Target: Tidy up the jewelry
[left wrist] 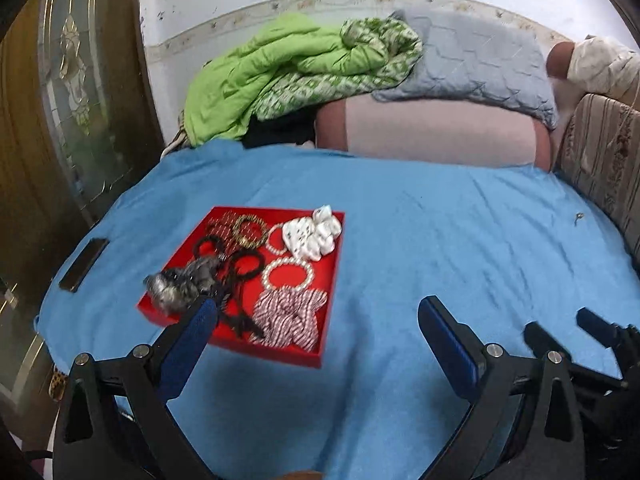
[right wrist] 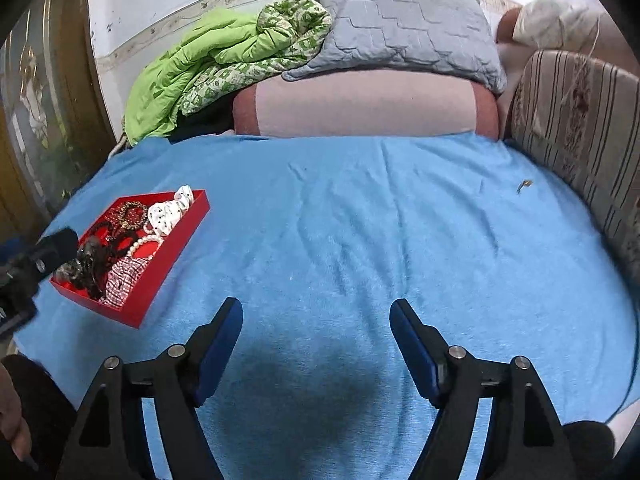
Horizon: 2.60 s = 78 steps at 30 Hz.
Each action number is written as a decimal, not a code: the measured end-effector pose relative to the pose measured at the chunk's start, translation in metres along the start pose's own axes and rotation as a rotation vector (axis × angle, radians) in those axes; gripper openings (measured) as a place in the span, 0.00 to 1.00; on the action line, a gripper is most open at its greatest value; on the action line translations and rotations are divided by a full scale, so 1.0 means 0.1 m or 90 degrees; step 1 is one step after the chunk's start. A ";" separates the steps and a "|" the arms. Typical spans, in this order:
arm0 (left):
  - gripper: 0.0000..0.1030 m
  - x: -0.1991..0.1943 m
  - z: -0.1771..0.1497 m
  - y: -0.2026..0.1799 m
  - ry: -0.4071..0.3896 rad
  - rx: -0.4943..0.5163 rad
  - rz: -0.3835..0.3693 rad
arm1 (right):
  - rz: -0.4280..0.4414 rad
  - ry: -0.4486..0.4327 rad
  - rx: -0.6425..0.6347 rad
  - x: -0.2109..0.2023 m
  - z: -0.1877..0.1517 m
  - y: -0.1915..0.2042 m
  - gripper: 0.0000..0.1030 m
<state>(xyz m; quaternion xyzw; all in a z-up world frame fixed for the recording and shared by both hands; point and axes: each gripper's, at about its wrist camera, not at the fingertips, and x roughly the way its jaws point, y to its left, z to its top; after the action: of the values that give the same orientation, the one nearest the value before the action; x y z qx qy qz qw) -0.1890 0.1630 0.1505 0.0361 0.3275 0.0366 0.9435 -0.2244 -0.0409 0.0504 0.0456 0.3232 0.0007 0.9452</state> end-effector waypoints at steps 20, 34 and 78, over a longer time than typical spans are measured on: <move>0.97 0.15 -0.19 0.20 0.092 -0.034 -0.036 | -0.041 0.038 -0.040 -0.02 0.00 0.19 0.80; 0.97 0.21 -0.24 0.18 0.110 -0.031 -0.037 | -0.050 0.051 -0.055 0.04 -0.04 0.20 0.82; 0.97 0.25 -0.36 0.01 0.143 -0.013 -0.069 | -0.079 0.062 -0.037 0.12 -0.03 0.06 0.84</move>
<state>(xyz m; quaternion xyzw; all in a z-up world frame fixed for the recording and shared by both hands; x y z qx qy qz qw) -0.1917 0.1677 0.1070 0.0045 0.4325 -0.0074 0.9016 -0.2167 -0.0342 0.0413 -0.0022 0.3711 -0.0464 0.9274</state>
